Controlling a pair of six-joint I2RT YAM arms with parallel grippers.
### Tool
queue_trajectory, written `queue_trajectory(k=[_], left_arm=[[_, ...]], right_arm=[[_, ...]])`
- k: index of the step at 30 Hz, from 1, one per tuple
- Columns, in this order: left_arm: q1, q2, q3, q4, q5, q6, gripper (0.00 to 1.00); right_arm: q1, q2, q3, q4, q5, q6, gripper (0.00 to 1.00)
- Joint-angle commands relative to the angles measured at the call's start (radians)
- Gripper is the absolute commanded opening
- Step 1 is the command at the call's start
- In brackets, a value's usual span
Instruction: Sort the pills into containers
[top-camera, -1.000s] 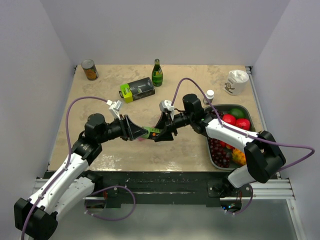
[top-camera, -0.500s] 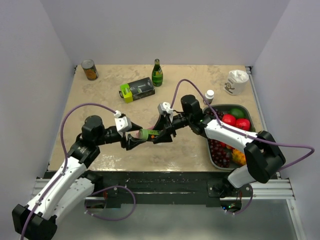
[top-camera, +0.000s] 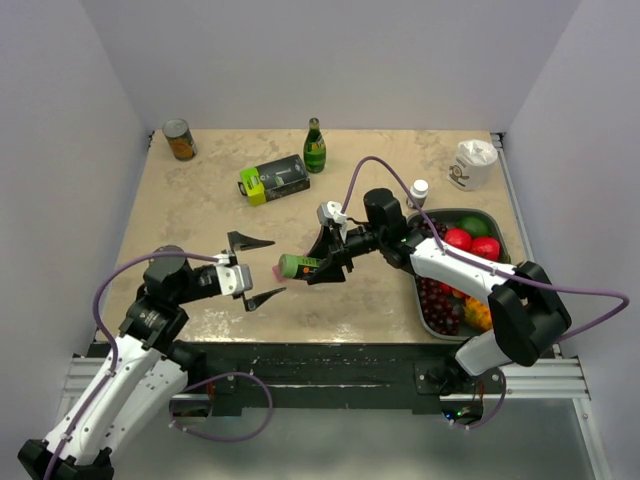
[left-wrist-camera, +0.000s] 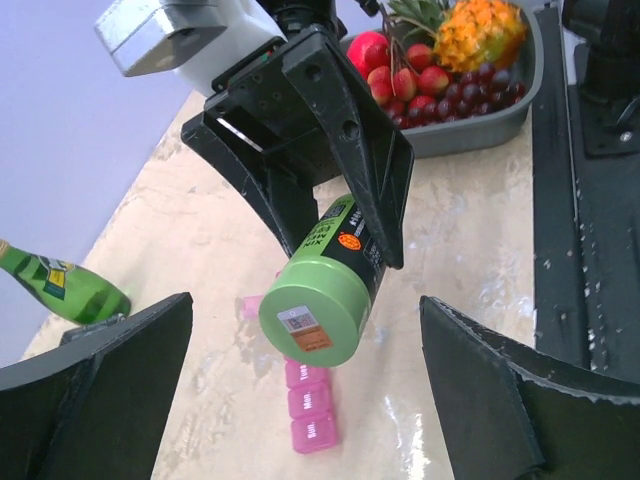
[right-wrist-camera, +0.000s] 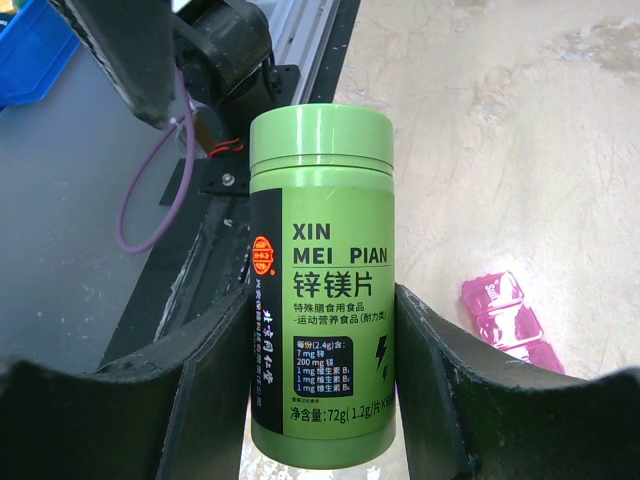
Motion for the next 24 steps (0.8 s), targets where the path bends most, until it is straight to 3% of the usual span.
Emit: queue_trajectory(k=[1, 6, 10, 13, 18, 22, 24], left_arm=[[-0.004, 0.066, 0.020, -0.002, 0.051, 0.164, 0.99], [-0.004, 0.203, 0.080, -0.054, 0.094, 0.253, 0.98], [-0.004, 0.243, 0.090, -0.029, 0.100, 0.238, 0.98], [-0.004, 0.226, 0.062, 0.082, 0.091, 0.078, 0.98], [-0.003, 0.127, -0.047, 0.346, 0.000, -0.381, 1.00], [-0.003, 0.076, -0.041, 0.311, -0.099, -0.656, 1.00], [-0.003, 0.067, -0.021, 0.232, -0.239, -0.817, 1.00]], right_arm=[[0.004, 0.002, 0.042, 0.036, -0.006, 0.011, 0.00], [0.005, 0.000, 0.042, 0.035, -0.005, 0.008, 0.00], [0.004, 0.002, 0.040, 0.033, -0.005, 0.008, 0.00], [0.005, 0.000, 0.042, 0.032, -0.005, 0.005, 0.00], [0.004, 0.002, 0.043, 0.029, -0.006, 0.002, 0.00], [0.005, 0.005, 0.043, 0.027, -0.008, 0.002, 0.00], [0.005, 0.003, 0.043, 0.029, -0.006, 0.002, 0.00]])
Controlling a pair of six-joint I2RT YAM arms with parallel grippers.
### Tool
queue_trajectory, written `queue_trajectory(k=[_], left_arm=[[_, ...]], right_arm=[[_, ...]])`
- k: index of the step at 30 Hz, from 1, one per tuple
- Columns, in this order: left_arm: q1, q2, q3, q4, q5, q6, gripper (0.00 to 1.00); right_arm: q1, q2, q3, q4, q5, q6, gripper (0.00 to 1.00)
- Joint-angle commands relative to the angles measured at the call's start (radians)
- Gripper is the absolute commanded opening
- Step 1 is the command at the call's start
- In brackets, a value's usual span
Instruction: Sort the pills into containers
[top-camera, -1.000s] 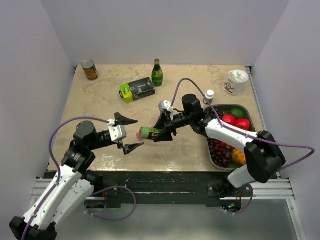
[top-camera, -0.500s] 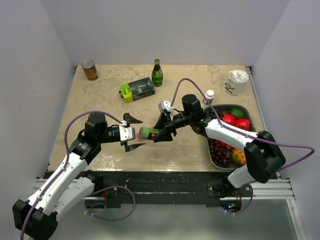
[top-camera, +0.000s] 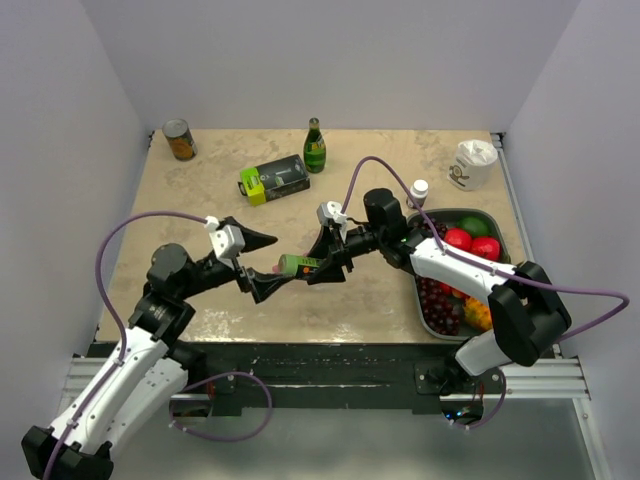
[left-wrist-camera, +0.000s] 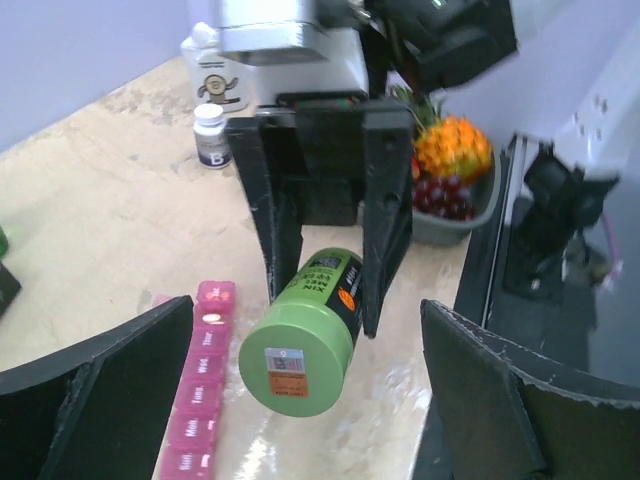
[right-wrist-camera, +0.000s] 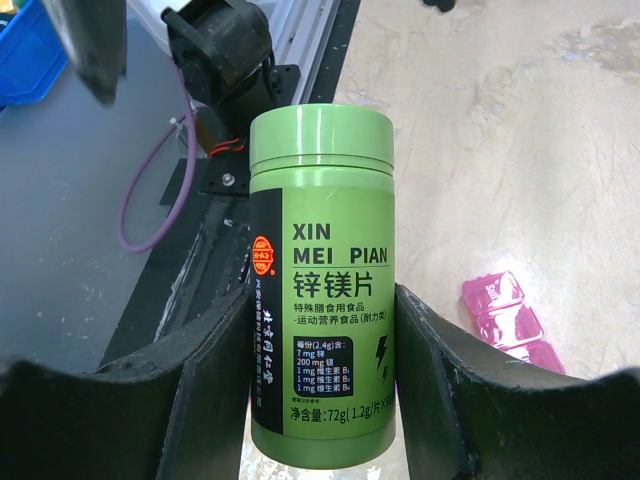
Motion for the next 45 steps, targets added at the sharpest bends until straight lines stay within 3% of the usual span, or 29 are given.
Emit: queue_trajectory(k=[1, 8, 11, 16, 23, 26, 30, 31, 35, 39, 40, 41, 42, 45], left_arm=[[-0.003, -0.013, 0.028, -0.005, -0.208, -0.406, 1.00], [-0.003, 0.113, 0.109, -0.157, -0.236, -0.692, 1.00], [-0.003, 0.150, 0.137, -0.169, -0.202, -0.707, 0.99], [-0.003, 0.190, 0.145, -0.192, -0.141, -0.675, 0.85], [-0.004, 0.198, 0.125, -0.243, -0.068, -0.621, 0.75], [-0.004, 0.194, 0.106, -0.224, -0.050, -0.626, 0.64], [-0.004, 0.199, 0.106, -0.206, -0.027, -0.600, 0.40], [-0.004, 0.199, 0.106, -0.186, 0.008, -0.559, 0.28], [-0.004, 0.190, 0.112, -0.151, 0.109, -0.347, 0.20], [-0.004, 0.175, 0.145, -0.295, 0.185, 0.134, 0.19], [-0.004, 0.155, 0.138, -0.310, 0.153, 0.296, 0.25], [-0.004, 0.145, 0.119, -0.298, 0.122, 0.340, 0.33], [-0.004, 0.138, 0.109, -0.278, 0.084, 0.362, 0.52], [-0.004, 0.110, 0.086, -0.171, -0.018, 0.328, 0.76]], right_arm=[[0.004, 0.003, 0.043, 0.030, -0.005, 0.002, 0.00], [0.004, 0.005, 0.043, 0.030, -0.003, 0.002, 0.00], [0.004, 0.003, 0.043, 0.030, -0.002, 0.004, 0.00], [0.004, 0.002, 0.043, 0.028, -0.002, 0.004, 0.00], [0.004, 0.008, 0.045, 0.028, -0.003, 0.004, 0.00], [0.004, 0.009, 0.045, 0.030, -0.002, 0.004, 0.00], [0.006, 0.009, 0.045, 0.028, -0.003, 0.004, 0.00], [0.004, 0.011, 0.045, 0.028, -0.003, 0.004, 0.00], [0.006, 0.011, 0.045, 0.030, -0.006, 0.007, 0.00], [0.007, 0.008, 0.045, 0.028, -0.008, 0.005, 0.00], [0.007, 0.006, 0.045, 0.030, -0.008, 0.005, 0.00], [0.007, 0.005, 0.045, 0.030, -0.006, 0.005, 0.00], [0.007, 0.005, 0.045, 0.030, -0.006, 0.005, 0.00], [0.007, 0.003, 0.045, 0.030, -0.006, 0.005, 0.00]])
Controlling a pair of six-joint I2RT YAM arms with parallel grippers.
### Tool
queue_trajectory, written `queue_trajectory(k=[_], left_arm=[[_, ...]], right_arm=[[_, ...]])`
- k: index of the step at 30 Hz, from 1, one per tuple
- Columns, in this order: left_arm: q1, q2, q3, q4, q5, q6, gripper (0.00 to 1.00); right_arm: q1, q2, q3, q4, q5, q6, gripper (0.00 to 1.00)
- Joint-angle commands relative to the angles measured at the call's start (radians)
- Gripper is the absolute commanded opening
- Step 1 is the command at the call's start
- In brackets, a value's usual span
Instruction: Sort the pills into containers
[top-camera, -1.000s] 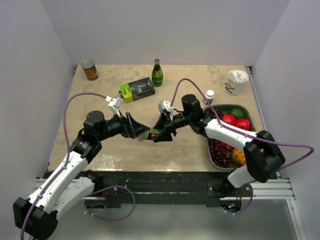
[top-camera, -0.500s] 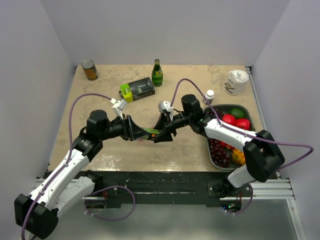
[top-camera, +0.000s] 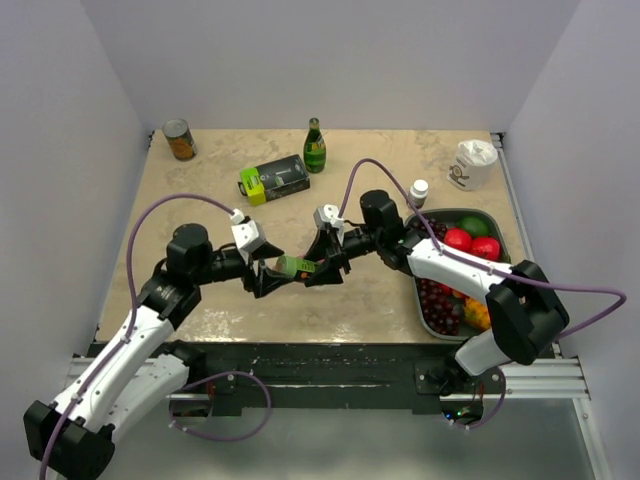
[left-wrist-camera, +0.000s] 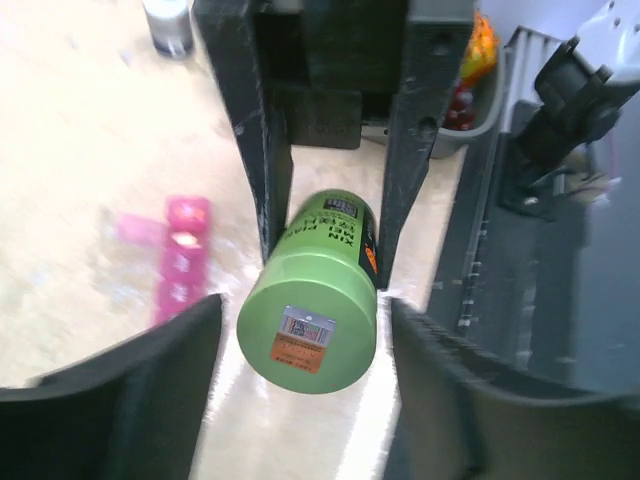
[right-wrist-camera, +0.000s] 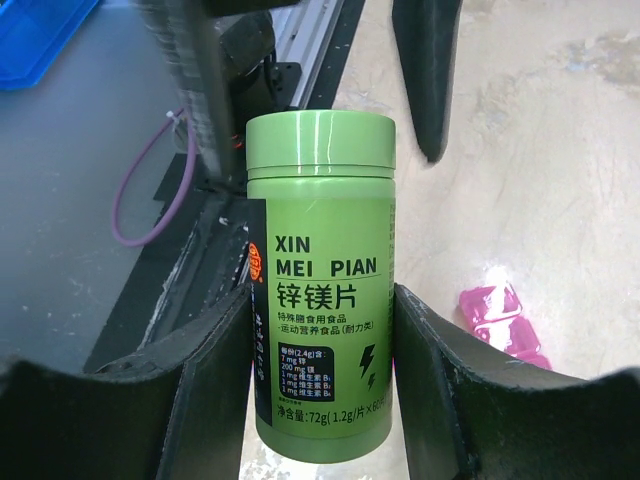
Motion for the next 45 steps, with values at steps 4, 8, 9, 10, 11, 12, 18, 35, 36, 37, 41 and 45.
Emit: queue_trajectory(k=[4, 8, 9, 10, 11, 12, 18, 35, 36, 37, 41, 45], left_arm=[[-0.008, -0.124, -0.044, 0.216, -0.025, 0.207, 0.88], [-0.008, -0.178, -0.068, 0.212, -0.022, 0.194, 0.91], [-0.008, -0.187, -0.067, 0.195, -0.022, 0.202, 0.91], [-0.008, -0.203, -0.065, 0.171, -0.019, 0.234, 0.91], [-0.008, -0.212, -0.065, 0.125, -0.016, 0.254, 0.91], [-0.008, -0.224, -0.065, 0.103, -0.007, 0.284, 0.91], [-0.008, -0.153, -0.039, -0.004, 0.044, 0.465, 0.91], [-0.008, 0.093, 0.074, -0.024, 0.179, 0.518, 0.81], [-0.008, 0.089, 0.068, -0.004, 0.188, 0.498, 0.80], [-0.008, 0.086, 0.056, 0.006, 0.196, 0.489, 0.79], [-0.008, 0.096, 0.045, 0.036, 0.238, 0.443, 0.60], [-0.008, 0.127, 0.053, 0.021, 0.249, 0.366, 0.06]], right_arm=[[-0.012, -0.004, 0.043, 0.018, -0.018, 0.049, 0.00], [-0.012, -0.001, 0.043, 0.018, -0.021, 0.050, 0.00], [-0.012, -0.004, 0.043, 0.018, -0.021, 0.050, 0.00], [-0.012, -0.003, 0.043, 0.017, -0.021, 0.050, 0.00], [-0.012, -0.003, 0.043, 0.017, -0.021, 0.049, 0.00], [-0.010, -0.004, 0.043, 0.018, -0.021, 0.050, 0.00], [-0.004, 0.000, 0.041, 0.018, -0.021, 0.050, 0.00], [-0.005, 0.002, 0.043, 0.012, -0.021, 0.043, 0.00], [-0.004, 0.002, 0.043, 0.014, -0.021, 0.044, 0.00], [-0.005, 0.002, 0.044, 0.014, -0.021, 0.044, 0.00], [-0.005, 0.002, 0.043, 0.014, -0.019, 0.044, 0.00], [-0.005, -0.001, 0.043, 0.014, -0.010, 0.043, 0.00]])
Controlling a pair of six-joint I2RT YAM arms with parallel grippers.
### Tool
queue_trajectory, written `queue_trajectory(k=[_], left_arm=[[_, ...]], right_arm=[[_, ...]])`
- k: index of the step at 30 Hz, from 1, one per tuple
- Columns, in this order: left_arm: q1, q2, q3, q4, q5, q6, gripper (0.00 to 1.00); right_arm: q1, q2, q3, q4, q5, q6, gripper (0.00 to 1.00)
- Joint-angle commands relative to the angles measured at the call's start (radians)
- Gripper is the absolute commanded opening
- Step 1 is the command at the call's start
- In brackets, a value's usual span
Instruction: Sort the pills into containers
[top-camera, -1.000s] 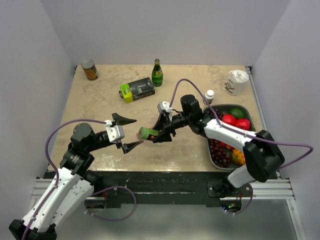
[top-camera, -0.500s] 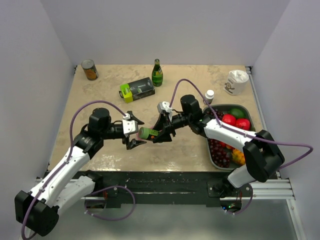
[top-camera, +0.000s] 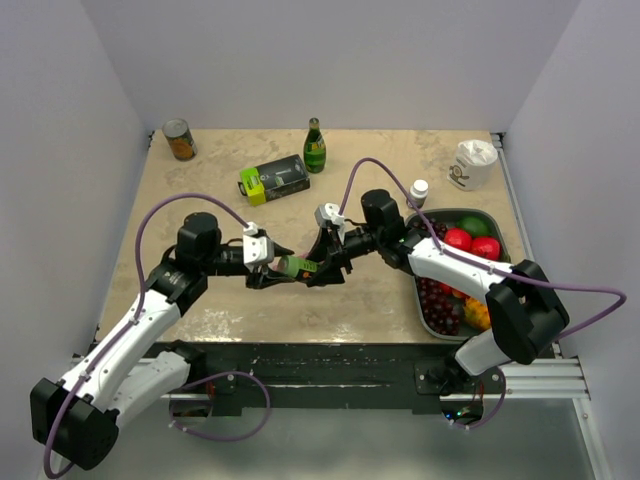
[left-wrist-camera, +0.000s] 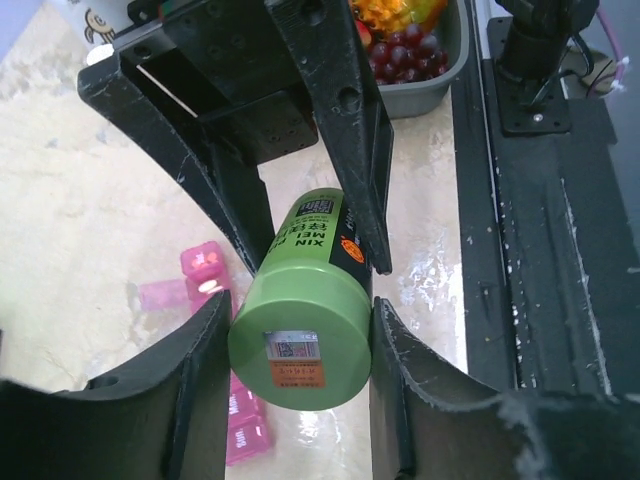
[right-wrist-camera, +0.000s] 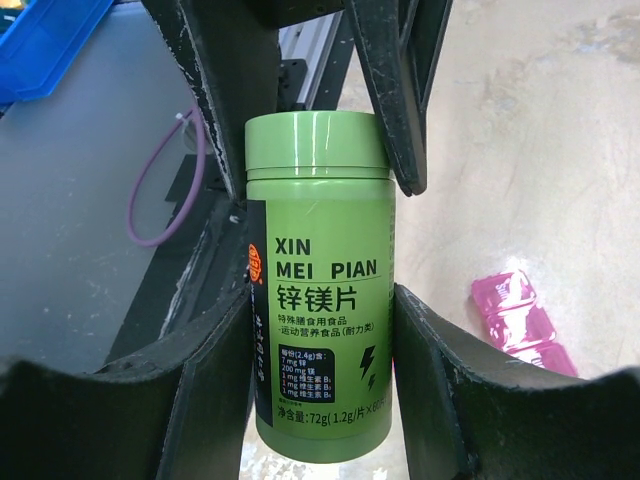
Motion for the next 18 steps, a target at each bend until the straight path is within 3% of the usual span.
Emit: queue_trajectory(k=[1, 2, 5, 6, 7, 10, 15, 18], left_arm=[[-0.003, 0.023, 0.002, 0.040, 0.059, -0.085, 0.00], [-0.003, 0.018, -0.003, 0.035, 0.045, -0.102, 0.00], [-0.003, -0.029, -0.050, 0.070, -0.050, -0.220, 0.00], [-0.003, -0.069, -0.072, 0.079, -0.140, -0.293, 0.00], [-0.003, -0.090, -0.083, 0.078, -0.200, -0.333, 0.00], [0.000, -0.167, -0.112, 0.026, -0.398, -0.417, 0.00], [0.016, -0.181, -0.098, -0.105, -0.806, -0.616, 0.00], [0.066, -0.097, -0.068, -0.132, -0.917, -0.671, 0.00]], right_arm=[[0.003, -0.003, 0.042, 0.031, 0.003, 0.001, 0.00], [0.003, -0.003, 0.044, 0.029, 0.010, 0.001, 0.00], [0.003, -0.008, 0.044, 0.015, 0.023, -0.016, 0.39], [0.003, -0.014, 0.047, 0.005, 0.045, -0.027, 0.53], [0.002, -0.020, 0.048, -0.006, 0.059, -0.050, 0.75], [-0.024, -0.036, 0.061, -0.043, 0.164, -0.075, 0.99], [-0.144, -0.049, 0.039, 0.000, 0.256, -0.018, 0.99], [-0.178, -0.057, 0.028, 0.026, 0.284, 0.011, 0.99]])
